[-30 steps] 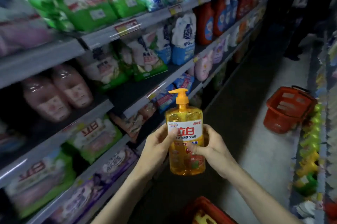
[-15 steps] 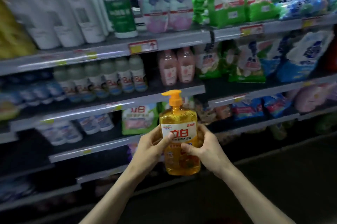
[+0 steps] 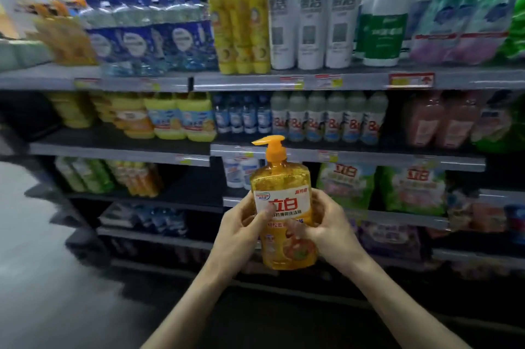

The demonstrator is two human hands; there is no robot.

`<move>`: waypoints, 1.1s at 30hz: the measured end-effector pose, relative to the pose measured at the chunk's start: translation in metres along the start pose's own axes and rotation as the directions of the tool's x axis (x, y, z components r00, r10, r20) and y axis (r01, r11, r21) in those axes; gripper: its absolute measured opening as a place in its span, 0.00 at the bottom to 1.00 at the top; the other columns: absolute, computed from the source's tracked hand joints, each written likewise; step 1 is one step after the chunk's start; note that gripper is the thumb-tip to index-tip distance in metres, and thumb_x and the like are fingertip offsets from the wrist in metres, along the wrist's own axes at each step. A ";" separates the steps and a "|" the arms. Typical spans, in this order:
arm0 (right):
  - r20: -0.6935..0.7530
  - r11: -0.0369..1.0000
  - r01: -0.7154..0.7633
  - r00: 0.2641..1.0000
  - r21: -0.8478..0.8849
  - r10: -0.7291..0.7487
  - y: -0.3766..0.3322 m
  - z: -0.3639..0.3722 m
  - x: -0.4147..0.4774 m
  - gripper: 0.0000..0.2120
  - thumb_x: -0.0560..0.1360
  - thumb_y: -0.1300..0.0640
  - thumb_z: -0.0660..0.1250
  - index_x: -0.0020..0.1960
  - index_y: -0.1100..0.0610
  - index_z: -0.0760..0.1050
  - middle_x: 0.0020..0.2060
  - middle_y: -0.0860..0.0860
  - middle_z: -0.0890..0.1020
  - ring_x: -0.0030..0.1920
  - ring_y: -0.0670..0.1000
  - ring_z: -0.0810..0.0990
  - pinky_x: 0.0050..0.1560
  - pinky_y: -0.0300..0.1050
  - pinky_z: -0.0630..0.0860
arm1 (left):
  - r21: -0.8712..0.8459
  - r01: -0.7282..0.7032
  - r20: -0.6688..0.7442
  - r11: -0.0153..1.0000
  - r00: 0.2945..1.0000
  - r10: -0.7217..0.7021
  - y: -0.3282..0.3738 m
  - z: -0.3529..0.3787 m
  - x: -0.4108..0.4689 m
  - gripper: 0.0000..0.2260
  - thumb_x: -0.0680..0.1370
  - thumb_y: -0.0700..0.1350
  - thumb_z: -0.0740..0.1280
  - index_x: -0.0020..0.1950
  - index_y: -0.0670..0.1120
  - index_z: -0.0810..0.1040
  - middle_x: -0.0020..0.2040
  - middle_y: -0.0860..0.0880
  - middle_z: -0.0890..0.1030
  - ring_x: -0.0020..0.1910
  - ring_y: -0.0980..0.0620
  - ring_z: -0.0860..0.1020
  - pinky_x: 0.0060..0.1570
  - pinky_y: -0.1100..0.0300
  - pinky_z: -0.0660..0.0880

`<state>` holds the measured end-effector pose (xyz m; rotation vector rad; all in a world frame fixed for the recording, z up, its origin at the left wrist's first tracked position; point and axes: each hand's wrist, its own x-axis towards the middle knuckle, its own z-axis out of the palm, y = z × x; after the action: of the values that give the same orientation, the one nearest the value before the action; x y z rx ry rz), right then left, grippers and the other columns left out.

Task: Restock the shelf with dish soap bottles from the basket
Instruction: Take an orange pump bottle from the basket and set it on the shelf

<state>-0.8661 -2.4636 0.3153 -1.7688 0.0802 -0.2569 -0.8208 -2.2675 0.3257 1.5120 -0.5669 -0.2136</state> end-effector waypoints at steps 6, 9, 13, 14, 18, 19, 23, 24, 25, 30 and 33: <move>0.141 0.998 0.063 0.988 0.017 -0.064 -0.031 0.104 0.007 0.31 0.71 0.54 0.82 0.70 0.49 0.74 0.61 0.45 0.86 0.62 0.45 0.85 0.60 0.50 0.84 | 0.018 -0.030 -0.114 0.999 0.993 0.032 0.012 -0.098 -0.050 0.13 0.87 0.50 0.65 0.71 0.53 0.79 0.65 0.49 0.85 0.64 0.49 0.85 0.57 0.59 0.83; 0.210 0.997 0.067 0.975 0.028 -0.072 -0.039 0.143 0.015 0.31 0.70 0.53 0.83 0.69 0.48 0.75 0.60 0.44 0.86 0.61 0.46 0.85 0.59 0.48 0.85 | 0.005 -0.020 -0.181 1.000 0.983 0.021 0.017 -0.138 -0.061 0.13 0.86 0.55 0.67 0.70 0.57 0.81 0.65 0.49 0.86 0.64 0.48 0.84 0.58 0.57 0.83; 0.289 0.996 0.079 0.954 0.029 -0.084 -0.050 0.180 0.043 0.32 0.69 0.51 0.83 0.69 0.48 0.75 0.60 0.43 0.86 0.61 0.45 0.85 0.59 0.49 0.84 | 0.050 -0.014 -0.248 0.999 0.968 0.026 0.021 -0.177 -0.061 0.13 0.86 0.56 0.67 0.69 0.58 0.81 0.65 0.51 0.86 0.65 0.50 0.84 0.60 0.57 0.82; 0.304 0.996 0.088 0.948 0.028 -0.093 -0.052 0.189 0.050 0.32 0.68 0.50 0.83 0.69 0.47 0.75 0.60 0.42 0.86 0.61 0.44 0.85 0.59 0.48 0.84 | 0.060 -0.016 -0.265 0.998 0.964 0.031 0.021 -0.186 -0.059 0.12 0.86 0.55 0.67 0.69 0.58 0.81 0.65 0.51 0.86 0.65 0.50 0.84 0.61 0.57 0.82; 0.367 0.992 0.115 0.922 0.043 -0.123 -0.057 0.226 0.086 0.32 0.70 0.53 0.83 0.70 0.47 0.73 0.60 0.41 0.85 0.61 0.43 0.84 0.61 0.50 0.83 | 0.097 -0.014 -0.346 0.995 0.937 0.047 0.020 -0.223 -0.049 0.12 0.86 0.53 0.67 0.69 0.58 0.81 0.64 0.52 0.86 0.64 0.51 0.84 0.60 0.58 0.82; 0.382 0.991 0.125 0.915 0.042 -0.132 -0.058 0.236 0.097 0.32 0.71 0.54 0.83 0.71 0.47 0.73 0.60 0.42 0.85 0.62 0.43 0.84 0.62 0.51 0.83 | 0.095 -0.011 -0.364 0.995 0.930 0.045 0.019 -0.232 -0.046 0.12 0.86 0.53 0.67 0.69 0.58 0.81 0.64 0.52 0.86 0.64 0.52 0.84 0.60 0.59 0.82; 0.427 0.985 0.159 0.888 0.066 -0.172 -0.060 0.273 0.145 0.33 0.71 0.55 0.83 0.71 0.50 0.73 0.61 0.45 0.86 0.62 0.46 0.85 0.63 0.55 0.83 | 0.105 -0.003 -0.426 0.994 0.904 0.048 0.016 -0.275 -0.024 0.12 0.86 0.52 0.68 0.69 0.56 0.81 0.64 0.52 0.86 0.64 0.51 0.84 0.58 0.59 0.83; 0.438 0.982 0.170 0.879 0.077 -0.186 -0.061 0.285 0.161 0.32 0.71 0.55 0.83 0.71 0.49 0.73 0.61 0.45 0.85 0.62 0.46 0.85 0.64 0.55 0.82 | 0.113 -0.002 -0.442 0.994 0.896 0.052 0.015 -0.288 -0.015 0.13 0.86 0.52 0.68 0.70 0.55 0.81 0.64 0.52 0.86 0.64 0.51 0.84 0.58 0.59 0.83; 0.443 0.980 0.179 0.874 0.087 -0.199 -0.063 0.293 0.172 0.32 0.71 0.54 0.83 0.71 0.49 0.73 0.61 0.45 0.85 0.62 0.45 0.85 0.64 0.55 0.82 | 0.122 0.001 -0.448 0.993 0.893 0.054 0.017 -0.297 -0.008 0.13 0.85 0.52 0.68 0.70 0.55 0.81 0.64 0.52 0.86 0.64 0.52 0.84 0.58 0.60 0.82; 0.459 0.966 0.220 0.850 0.136 -0.259 -0.076 0.330 0.231 0.32 0.70 0.50 0.82 0.70 0.46 0.73 0.60 0.41 0.85 0.61 0.43 0.85 0.60 0.49 0.84 | 0.207 0.000 -0.495 0.978 0.862 0.105 0.029 -0.342 0.034 0.13 0.83 0.60 0.69 0.67 0.63 0.81 0.63 0.55 0.86 0.64 0.55 0.84 0.60 0.60 0.82; 0.459 0.953 0.255 0.835 0.163 -0.302 -0.086 0.353 0.266 0.33 0.69 0.48 0.83 0.70 0.46 0.73 0.59 0.39 0.85 0.60 0.42 0.85 0.57 0.44 0.85 | 0.228 -0.022 -0.523 0.973 0.841 0.142 0.033 -0.371 0.056 0.14 0.81 0.63 0.70 0.66 0.64 0.81 0.63 0.55 0.86 0.63 0.54 0.84 0.60 0.59 0.82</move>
<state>-0.5386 -2.1586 0.3658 -1.6981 -0.5473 -0.0213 -0.6036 -1.9658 0.3852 1.6606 -0.2017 0.3489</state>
